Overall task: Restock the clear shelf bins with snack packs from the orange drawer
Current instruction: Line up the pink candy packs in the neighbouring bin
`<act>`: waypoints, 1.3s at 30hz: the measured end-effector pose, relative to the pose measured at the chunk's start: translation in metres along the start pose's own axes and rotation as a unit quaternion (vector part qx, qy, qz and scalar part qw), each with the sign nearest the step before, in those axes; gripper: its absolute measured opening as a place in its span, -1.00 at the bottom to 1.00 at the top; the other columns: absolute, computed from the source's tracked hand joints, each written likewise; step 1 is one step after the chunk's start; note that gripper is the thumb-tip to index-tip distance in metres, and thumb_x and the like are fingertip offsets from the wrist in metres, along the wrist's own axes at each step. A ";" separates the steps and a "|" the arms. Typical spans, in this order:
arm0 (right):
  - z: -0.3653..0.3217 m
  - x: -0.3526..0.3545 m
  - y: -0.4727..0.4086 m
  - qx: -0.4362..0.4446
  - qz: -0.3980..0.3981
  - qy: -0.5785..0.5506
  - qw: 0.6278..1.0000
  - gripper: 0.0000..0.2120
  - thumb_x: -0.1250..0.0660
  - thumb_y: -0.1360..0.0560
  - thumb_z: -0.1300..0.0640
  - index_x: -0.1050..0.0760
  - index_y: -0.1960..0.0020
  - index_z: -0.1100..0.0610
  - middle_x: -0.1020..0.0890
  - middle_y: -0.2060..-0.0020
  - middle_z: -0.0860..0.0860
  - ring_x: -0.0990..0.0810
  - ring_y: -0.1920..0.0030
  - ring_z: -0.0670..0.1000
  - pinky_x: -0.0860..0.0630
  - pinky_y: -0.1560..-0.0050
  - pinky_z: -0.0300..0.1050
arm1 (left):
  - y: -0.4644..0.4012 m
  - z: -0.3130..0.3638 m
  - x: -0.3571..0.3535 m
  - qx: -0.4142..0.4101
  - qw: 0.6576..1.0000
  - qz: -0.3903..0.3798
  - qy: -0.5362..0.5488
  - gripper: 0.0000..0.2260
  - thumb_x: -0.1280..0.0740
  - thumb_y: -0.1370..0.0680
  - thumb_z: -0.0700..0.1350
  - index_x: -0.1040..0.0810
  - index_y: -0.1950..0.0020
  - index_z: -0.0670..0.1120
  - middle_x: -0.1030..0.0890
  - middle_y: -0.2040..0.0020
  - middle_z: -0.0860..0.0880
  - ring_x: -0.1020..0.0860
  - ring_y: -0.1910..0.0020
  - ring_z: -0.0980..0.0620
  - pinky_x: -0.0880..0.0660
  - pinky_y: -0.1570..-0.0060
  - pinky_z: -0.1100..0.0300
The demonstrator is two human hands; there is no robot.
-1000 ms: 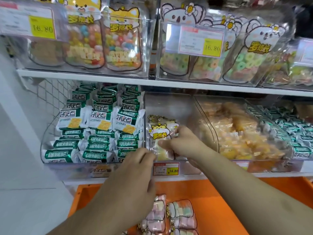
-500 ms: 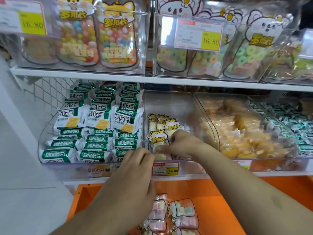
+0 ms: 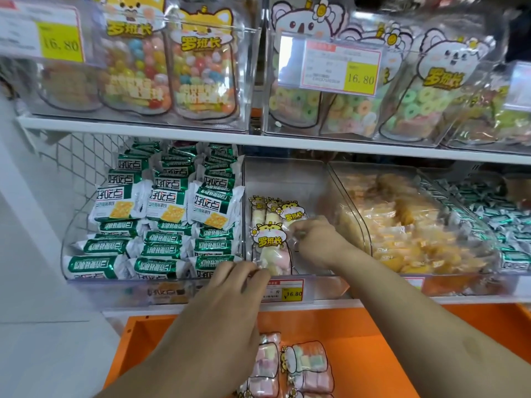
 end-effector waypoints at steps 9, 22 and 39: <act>0.006 0.001 -0.032 -0.047 0.037 -0.045 0.997 -0.40 -0.44 -0.45 0.37 -0.54 -0.41 -0.07 -0.61 -0.15 0.01 -0.60 -0.04 0.04 -0.49 0.02 -0.24 | -0.003 -0.001 -0.002 -0.004 1.000 0.000 0.000 -0.36 -0.24 -0.66 -0.06 0.06 -0.62 0.18 0.01 -0.51 0.24 0.05 -0.52 0.17 -0.15 -0.56 0.16; 0.026 0.004 -0.057 -0.089 0.131 -0.221 0.962 -0.50 -0.43 -0.40 0.25 -0.57 -0.34 0.23 -0.69 0.07 0.02 -0.68 -0.06 0.09 -0.63 -0.20 -0.03 | -0.007 -0.006 -0.008 -0.009 1.000 -0.025 0.006 -0.27 -0.31 -0.59 -0.08 0.06 -0.61 0.18 0.02 -0.50 0.23 0.04 -0.50 0.15 -0.28 -0.48 0.19; 0.015 0.003 -0.064 -0.193 0.097 -0.411 0.886 -0.86 -0.41 -0.54 0.41 -0.64 -0.09 0.40 -0.56 0.35 0.17 -0.49 0.49 0.03 -0.38 0.60 -0.26 | -0.013 -0.010 -0.012 0.000 0.999 -0.042 -0.005 -0.31 -0.27 -0.58 -0.10 0.04 -0.59 0.20 0.05 -0.50 0.22 0.08 -0.44 0.14 -0.30 -0.46 0.17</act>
Point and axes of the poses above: each hand's wrist, its own y-axis away from the middle knuckle, its own x-axis out of the back of the hand, z = x × y, the point moved 6 cm from there along -y, towards the middle knuckle
